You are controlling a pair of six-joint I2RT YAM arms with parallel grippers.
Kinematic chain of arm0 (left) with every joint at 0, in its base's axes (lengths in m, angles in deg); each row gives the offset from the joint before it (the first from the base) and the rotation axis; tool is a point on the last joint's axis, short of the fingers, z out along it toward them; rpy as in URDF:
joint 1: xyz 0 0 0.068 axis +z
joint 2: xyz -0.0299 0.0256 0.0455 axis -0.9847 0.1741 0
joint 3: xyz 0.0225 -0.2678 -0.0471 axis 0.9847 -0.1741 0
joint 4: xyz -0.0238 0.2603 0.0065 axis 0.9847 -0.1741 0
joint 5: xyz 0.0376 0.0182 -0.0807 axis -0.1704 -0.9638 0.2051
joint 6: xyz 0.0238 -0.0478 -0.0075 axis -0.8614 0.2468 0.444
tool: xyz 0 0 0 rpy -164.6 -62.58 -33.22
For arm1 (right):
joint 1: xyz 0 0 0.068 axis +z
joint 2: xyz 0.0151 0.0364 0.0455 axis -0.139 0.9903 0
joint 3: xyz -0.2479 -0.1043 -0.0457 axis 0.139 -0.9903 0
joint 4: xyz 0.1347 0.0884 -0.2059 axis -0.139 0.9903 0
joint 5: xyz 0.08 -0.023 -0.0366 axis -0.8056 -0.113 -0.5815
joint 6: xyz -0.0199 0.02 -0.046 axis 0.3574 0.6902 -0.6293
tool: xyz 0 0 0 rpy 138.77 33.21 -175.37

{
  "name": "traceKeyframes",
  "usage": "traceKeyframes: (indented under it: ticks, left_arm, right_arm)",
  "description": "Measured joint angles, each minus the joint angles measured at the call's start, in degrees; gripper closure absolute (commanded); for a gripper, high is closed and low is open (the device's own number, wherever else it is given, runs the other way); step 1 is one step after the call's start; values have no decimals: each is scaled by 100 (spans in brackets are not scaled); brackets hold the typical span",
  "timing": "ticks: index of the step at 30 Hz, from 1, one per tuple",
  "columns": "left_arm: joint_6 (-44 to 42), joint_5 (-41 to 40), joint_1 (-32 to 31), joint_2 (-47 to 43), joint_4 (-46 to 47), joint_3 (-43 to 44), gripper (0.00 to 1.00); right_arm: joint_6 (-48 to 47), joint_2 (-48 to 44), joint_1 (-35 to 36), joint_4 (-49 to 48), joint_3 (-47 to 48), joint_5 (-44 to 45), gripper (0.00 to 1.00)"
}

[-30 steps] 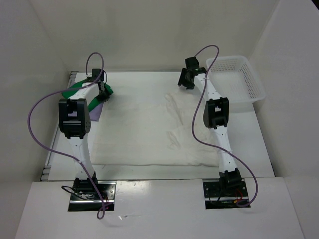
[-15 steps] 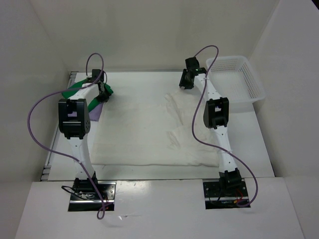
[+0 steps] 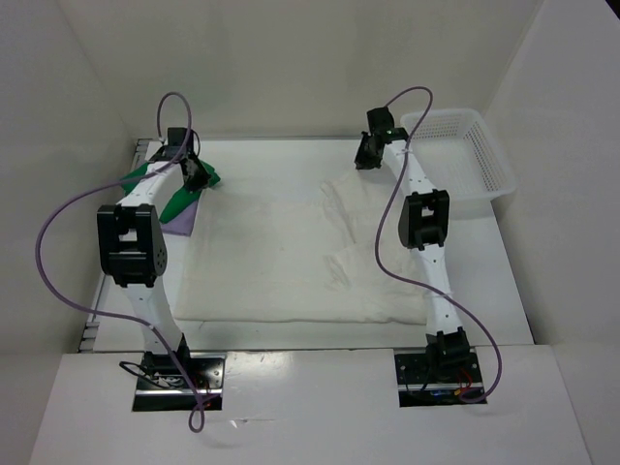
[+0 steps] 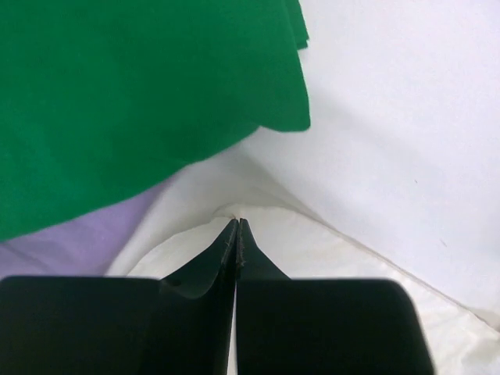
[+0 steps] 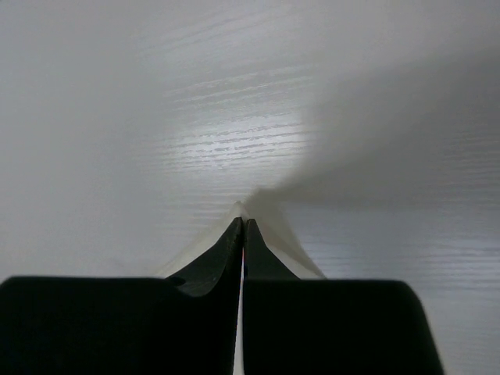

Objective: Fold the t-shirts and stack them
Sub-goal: Grap the side of the flattened tshirt furthest away from the robot with both arms, then fold the other side of the tshirt into a rectangle

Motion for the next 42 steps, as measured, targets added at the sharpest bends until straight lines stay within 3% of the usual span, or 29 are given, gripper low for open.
traceKeyframes:
  ticks: [4,12,19,24,31,36,38,42]
  left_arm:
    - [28,184,35,-315,31,-247,100]
    - [138,651,243,-1073,98,-1095,100]
    - [188,1130,603,-1882,48,-1869,100]
    - [295,1574,901,-2636,-26,-2667,100]
    - [302,2177,1606,-3252,-264,-3606,100]
    - [308,2413,1858,-3359,-417,-3921,100]
    - [310,2479,1937,-3403,-439,-4013,90]
    - [321,2616,2168,-3460,-463,-4186,83]
  right_arm:
    - [39,-612,-175,11,-529,-79,100]
    - [310,-4155,-564,-841,-4662,-402,100]
    - [407,-6105,-811,-1119,-7169,-527,100]
    - [391,-7202,-848,-879,-8430,-468,100]
    - [398,-8609,-846,-225,-9224,-428,100]
    - [485,-9029,-761,407,-9329,-323,97]
    - [527,-9086,-581,693,-9331,-155,97]
    - [686,-9331,-179,1110,-9383,55,91]
